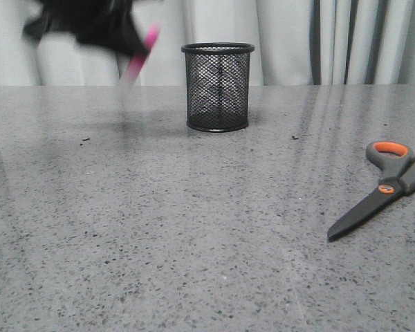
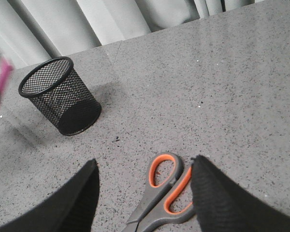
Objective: Put pen and scissors into bin
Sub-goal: 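Carry the highlighter over the mesh cup and drop it in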
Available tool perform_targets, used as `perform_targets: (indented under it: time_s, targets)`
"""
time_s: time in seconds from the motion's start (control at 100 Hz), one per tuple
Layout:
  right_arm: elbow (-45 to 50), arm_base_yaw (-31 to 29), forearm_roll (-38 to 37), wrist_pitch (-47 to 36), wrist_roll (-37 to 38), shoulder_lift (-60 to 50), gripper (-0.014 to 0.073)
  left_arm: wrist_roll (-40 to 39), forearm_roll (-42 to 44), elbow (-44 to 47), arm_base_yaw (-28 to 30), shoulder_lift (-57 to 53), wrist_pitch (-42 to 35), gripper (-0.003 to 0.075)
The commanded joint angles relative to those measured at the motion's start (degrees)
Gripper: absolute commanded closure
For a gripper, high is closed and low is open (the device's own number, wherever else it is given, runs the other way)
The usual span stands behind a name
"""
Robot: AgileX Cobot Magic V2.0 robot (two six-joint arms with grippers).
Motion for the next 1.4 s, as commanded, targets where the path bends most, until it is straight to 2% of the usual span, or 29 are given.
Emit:
perform_targets:
  time_s: [0.0, 0.06, 0.13, 0.28, 0.41, 0.6, 0.83, 0.88, 0.93, 1.05, 1.1, 1.15, 1.25, 1.33, 1.39]
  targets:
    - [-1.81, 0.14, -0.11, -4.09, -0.01, 0.52, 0.0214, 2.78, -3.32, -1.81, -4.33, -5.91, -18.94, 0.0738]
    - [-1.81, 0.14, -0.11, -4.22, -0.01, 0.52, 0.0214, 2.78, -3.1, -1.89, -7.58, -6.05, -28.07, 0.0738]
    - [-1.81, 0.14, -0.11, -4.29, -0.01, 0.52, 0.0214, 2.78, -1.99, -1.89, -9.87, -4.97, -34.6, 0.0738]
    - [-1.81, 0.14, -0.11, -4.29, -0.01, 0.52, 0.0214, 1.67, -1.24, -1.89, -11.34, -0.37, -39.97, 0.0738]
    - [-1.7, 0.14, -0.11, -4.17, -0.01, 0.52, 0.0214, -4.21, -0.6, -1.89, -11.34, 3.61, -45.59, 0.0737]
    - [-1.61, 0.14, -0.11, -3.95, -0.01, 0.52, 0.0214, -7.75, 6.29, -2.56, -11.34, 7.21, -46.0, 0.0738]
    - [-1.61, 0.14, -0.11, -2.28, -0.01, 0.52, 0.0214, -7.5, 6.67, -2.56, -11.34, 9.87, -45.23, 0.0734]
    - [-1.61, 0.14, -0.11, -1.77, -0.01, 0.52, 0.0214, -7.47, 6.67, -2.43, -11.23, 10.08, -45.23, 0.0706]
    - [-1.61, 0.14, -0.11, -1.16, -0.01, 0.52, 0.0214, -6.87, 6.79, -2.43, -11.23, 10.22, -45.23, 0.0641]
    - [-1.61, 0.14, -0.11, -0.89, -0.01, 0.52, 0.0214, -4.78, 6.92, -2.43, -11.11, 10.26, -45.8, 0.0368]
    - [-1.61, 0.14, -0.11, -0.89, -0.01, 0.52, 0.0214, -4.34, 6.92, -2.43, -10.97, 10.26, -46.23, 0.0277]
    - [-1.61, 0.14, -0.11, -0.89, -0.01, 0.52, 0.0214, -3.92, 6.92, -2.43, -10.74, 10.12, -46.55, 0.022]
    - [-1.61, 0.14, -0.11, -0.89, -0.01, 0.52, 0.0214, -2.15, 6.92, -2.43, -10.31, 8.12, -46.55, 0.021]
    - [-1.61, 0.14, -0.11, -0.89, -0.01, 0.52, 0.0214, -1.75, 6.92, -2.43, -10.31, 4.85, -45.99, 0.0241]
    - [-1.84, 0.14, 0.04, -0.13, -0.01, 0.52, 0.0214, -0.87, 6.92, -2.43, -10.31, 0.74, -42.69, 0.0274]
